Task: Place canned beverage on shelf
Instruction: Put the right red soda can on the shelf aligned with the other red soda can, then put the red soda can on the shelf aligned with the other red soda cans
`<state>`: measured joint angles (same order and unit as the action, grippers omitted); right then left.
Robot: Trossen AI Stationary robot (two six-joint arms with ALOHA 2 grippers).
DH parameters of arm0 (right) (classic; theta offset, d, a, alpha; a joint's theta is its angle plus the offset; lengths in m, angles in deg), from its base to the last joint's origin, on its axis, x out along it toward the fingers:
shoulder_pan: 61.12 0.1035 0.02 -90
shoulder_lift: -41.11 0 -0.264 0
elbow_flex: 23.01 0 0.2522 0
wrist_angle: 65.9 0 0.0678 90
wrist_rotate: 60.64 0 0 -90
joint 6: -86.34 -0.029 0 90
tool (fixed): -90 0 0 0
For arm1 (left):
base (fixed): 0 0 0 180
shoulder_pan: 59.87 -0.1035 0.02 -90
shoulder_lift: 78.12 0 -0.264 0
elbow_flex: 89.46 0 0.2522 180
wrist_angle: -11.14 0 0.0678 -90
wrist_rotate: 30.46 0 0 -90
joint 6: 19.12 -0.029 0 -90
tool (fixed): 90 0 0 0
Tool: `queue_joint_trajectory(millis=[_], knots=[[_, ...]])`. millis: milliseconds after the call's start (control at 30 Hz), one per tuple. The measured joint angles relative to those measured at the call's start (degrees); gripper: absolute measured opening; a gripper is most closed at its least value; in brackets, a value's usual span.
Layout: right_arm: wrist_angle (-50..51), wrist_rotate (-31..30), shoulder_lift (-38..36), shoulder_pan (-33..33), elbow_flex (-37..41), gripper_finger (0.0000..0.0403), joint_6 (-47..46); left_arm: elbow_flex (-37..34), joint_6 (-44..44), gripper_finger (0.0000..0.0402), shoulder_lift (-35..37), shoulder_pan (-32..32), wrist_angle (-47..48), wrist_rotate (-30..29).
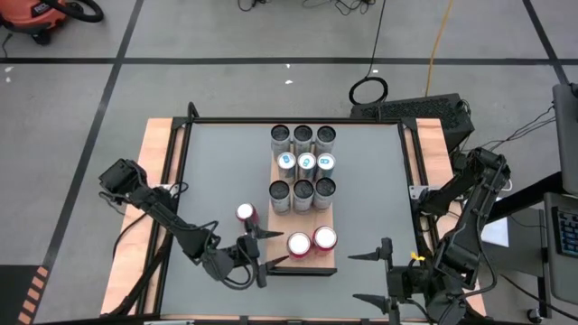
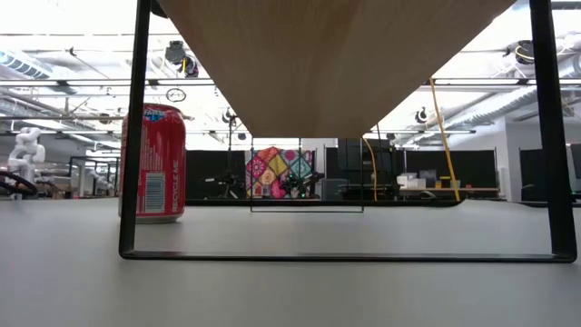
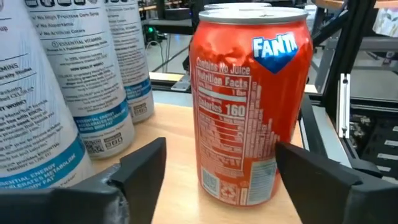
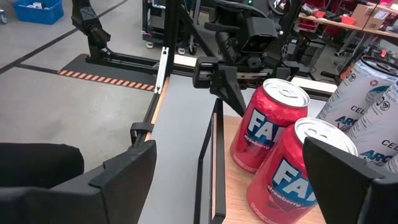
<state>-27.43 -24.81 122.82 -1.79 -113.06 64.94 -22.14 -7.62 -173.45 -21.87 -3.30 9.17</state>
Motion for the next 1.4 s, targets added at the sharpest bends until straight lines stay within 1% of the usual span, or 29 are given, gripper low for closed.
queue_joint_trajectory(millis=[167,267,367,467,567,733,867,967,1067,1133,1300,1400], knots=[[0.0,-0.14,0.0,-0.05,0.0,0.0343,1.46,0.0,0.09,0.0248,0.0,-1.11,0.09,0.83],[0.02,-1.48,0.0,-0.13,0.0,0.0343,1.66,0.0,0.09,0.022,-0.02,-1.81,0.48,0.87],[0.02,-1.51,0.0,-0.13,0.0,0.0343,1.67,0.0,0.07,0.02,-0.02,-2.42,0.47,3.04],[0.05,-1.51,0.0,-0.13,0.0,0.0343,0.72,0.0,-0.42,0.0191,-0.02,-2.43,0.56,4.54],[1.9,-1.5,0.0,-0.13,0.0,0.0343,-1.26,0.0,-1.99,0.019,-0.07,-1.94,0.72,4.41],[9.59,-1.49,0.0,-0.13,0.0,0.034,-8.94,-0.07,-3.48,0.0189,1.33,-0.51,1.55,-0.76],[11.87,-1.24,0.0,0.04,0.0,0.034,-12.16,-0.07,-2.91,0.0189,4.4,1.28,5.88,-4.41],[11.88,-1.22,0.0,0.73,0.0,0.034,-11.95,-0.07,0.38,0.0189,7.78,2.5,12.54,-5.25],[11.86,-1.16,0.0,1.5,0.0,0.0339,-11.53,-0.05,8.41,0.0189,11.59,3.19,21.96,-5.39],[11.84,-1.14,0.0,1.9,0.0,0.0339,-11.21,-0.04,14.96,0.0189,13.18,3.33,30.6,-5.6],[11.82,-1.18,0.0,2.25,0.0,0.0339,-10.95,-0.06,31.46,0.019,13.68,2.85,51.58,-6.46],[11.82,-1.14,0.0,2.25,0.0,0.0339,-11.3,-0.07,39.39,0.0204,13.68,2.82,61.05,-5.88]])
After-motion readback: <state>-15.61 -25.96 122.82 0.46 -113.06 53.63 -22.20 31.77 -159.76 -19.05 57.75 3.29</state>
